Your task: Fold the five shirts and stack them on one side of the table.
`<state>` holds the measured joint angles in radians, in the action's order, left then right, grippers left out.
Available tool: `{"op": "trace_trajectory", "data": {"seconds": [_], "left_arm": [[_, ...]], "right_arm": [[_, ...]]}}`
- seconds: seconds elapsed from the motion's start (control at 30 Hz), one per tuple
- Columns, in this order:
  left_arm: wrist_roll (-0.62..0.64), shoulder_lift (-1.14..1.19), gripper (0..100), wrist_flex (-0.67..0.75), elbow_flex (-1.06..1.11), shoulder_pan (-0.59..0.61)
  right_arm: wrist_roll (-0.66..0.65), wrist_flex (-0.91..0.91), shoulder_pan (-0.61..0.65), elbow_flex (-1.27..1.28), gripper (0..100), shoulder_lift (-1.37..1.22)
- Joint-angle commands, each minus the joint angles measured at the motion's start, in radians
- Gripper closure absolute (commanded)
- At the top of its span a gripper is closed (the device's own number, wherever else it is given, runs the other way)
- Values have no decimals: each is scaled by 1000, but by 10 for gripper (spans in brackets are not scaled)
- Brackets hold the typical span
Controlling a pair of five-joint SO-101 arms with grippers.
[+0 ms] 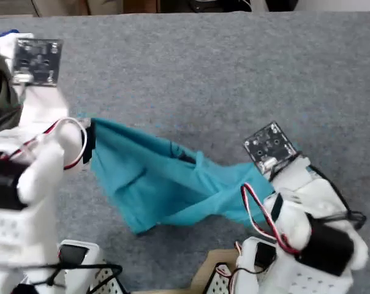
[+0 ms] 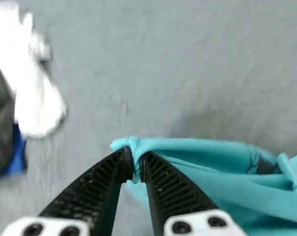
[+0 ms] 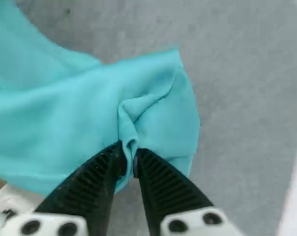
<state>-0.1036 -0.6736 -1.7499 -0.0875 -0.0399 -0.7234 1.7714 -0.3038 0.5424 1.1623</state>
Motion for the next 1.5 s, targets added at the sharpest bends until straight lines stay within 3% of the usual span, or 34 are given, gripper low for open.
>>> {"op": "trace_trajectory", "data": {"seconds": [0.0,0.23,0.37,0.53,0.77,0.9,1.03,1.23,1.47], "left_arm": [[-9,-12,981,38,164,26],[-2,62,981,430,520,31],[0,186,981,569,535,34],[21,343,981,697,535,29],[21,533,981,709,506,34],[21,608,981,709,503,34],[20,661,981,710,503,34],[21,702,981,710,503,32],[21,702,981,709,512,32]], "right_arm": [[2,-35,31,90,994,12],[3,-252,166,271,993,12],[23,-371,202,334,988,12],[17,-374,200,412,867,12],[-97,-238,186,453,759,21],[-91,-232,154,355,759,13],[-34,-295,229,257,760,-25],[106,-413,407,127,760,-407],[170,-474,464,-170,760,-909]]}}
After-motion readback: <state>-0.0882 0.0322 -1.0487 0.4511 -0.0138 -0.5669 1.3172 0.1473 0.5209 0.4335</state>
